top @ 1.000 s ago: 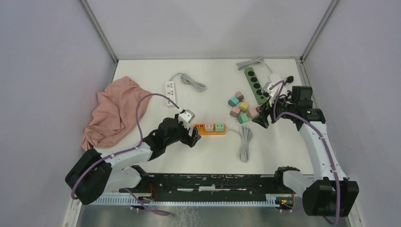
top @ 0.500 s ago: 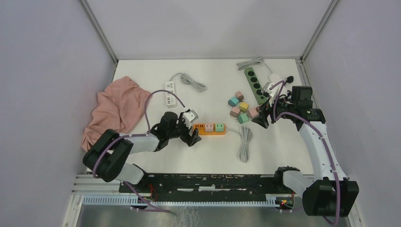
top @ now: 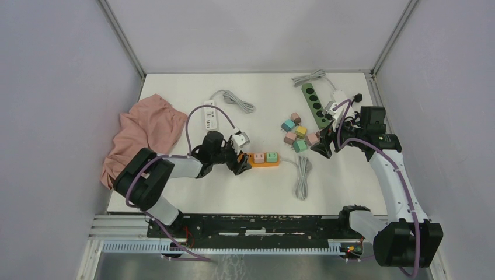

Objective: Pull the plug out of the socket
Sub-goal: Move the socket to the center of the board.

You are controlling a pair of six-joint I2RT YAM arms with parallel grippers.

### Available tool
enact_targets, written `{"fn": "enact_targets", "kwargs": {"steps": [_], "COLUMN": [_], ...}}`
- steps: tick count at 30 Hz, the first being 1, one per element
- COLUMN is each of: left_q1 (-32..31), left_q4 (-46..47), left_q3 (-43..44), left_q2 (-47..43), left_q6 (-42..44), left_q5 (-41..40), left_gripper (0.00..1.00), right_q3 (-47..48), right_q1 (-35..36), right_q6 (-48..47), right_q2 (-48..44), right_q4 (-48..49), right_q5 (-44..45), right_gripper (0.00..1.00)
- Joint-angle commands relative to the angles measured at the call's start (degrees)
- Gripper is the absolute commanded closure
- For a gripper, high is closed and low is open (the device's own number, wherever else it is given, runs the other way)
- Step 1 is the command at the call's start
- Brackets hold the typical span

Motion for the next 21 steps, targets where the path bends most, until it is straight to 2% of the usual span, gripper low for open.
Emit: {"fn": "enact_targets", "kwargs": {"steps": [1,4,9,16,21], "left_q1": [0.3,0.1,-2.2,-10.3,-15.3], "left_q4": [1.0,1.0,1.0,1.1,6.9], "left_q3": [3.4,2.9,0.6,-2.2,-6.2], "left_q2": [1.5,1.0,-1.2,-4.2,-6.7], "left_q6": [4.1,4.0,3.9,2.2,-1.1], "left_q5": [6.3,7.3,4.6,-6.6,-14.1], "left_gripper": [0.25,0.27,0.26,0.25,0.24], "right_q3": [0.4,0.4,0.4,0.3,0.4], "right_q1": [-0.3,-0.3,-0.4,-0.3,-0.3], "right_q6": [-0.7,-0.7,-0.7,-0.8,-1.9], "right_q2": [-0.3,-0.4,-0.4,-0.4,-0.4], "right_q4": [1.1,1.1,1.1,0.9,0.0], "right_q5": [-1.8,-1.9,-2.0,-2.3,-4.5], "right_gripper": [0.21,0.21,0.21,0.21,0.21]}}
